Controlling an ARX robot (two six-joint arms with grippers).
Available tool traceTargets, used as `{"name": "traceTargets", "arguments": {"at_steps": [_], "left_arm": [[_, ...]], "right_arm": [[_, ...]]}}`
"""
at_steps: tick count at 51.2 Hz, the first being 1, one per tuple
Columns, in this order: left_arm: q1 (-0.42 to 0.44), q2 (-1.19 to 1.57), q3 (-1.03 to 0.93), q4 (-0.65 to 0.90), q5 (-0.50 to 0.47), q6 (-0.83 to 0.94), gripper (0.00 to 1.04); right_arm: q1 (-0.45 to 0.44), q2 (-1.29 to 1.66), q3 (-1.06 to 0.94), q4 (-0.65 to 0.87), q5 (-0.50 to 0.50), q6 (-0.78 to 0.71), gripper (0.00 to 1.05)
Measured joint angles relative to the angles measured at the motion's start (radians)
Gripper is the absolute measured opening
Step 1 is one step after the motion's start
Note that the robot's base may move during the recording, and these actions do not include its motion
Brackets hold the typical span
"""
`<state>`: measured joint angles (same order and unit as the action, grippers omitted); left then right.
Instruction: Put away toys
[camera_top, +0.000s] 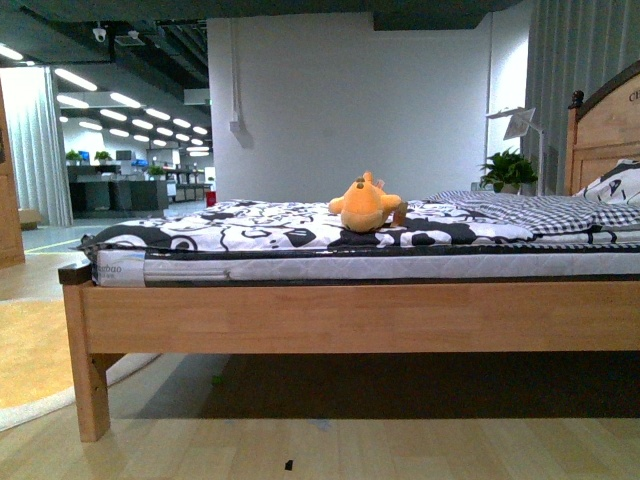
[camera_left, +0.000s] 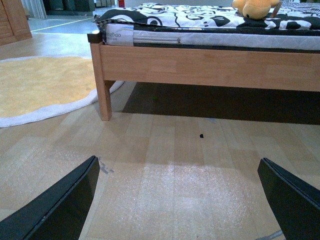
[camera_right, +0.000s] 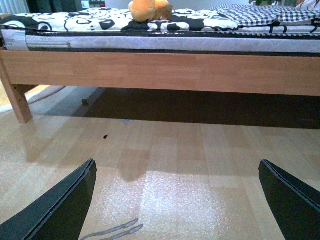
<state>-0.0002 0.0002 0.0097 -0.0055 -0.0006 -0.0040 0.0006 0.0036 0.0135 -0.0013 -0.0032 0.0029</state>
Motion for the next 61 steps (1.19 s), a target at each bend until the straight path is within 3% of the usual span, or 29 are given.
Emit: {"name": "traceTargets", "arguments": {"at_steps": [61], "left_arm": [[0.000,0.000,0.000,0.000,0.000,0.000,0.98]], "right_arm": [[0.000,0.000,0.000,0.000,0.000,0.000,0.98]]}}
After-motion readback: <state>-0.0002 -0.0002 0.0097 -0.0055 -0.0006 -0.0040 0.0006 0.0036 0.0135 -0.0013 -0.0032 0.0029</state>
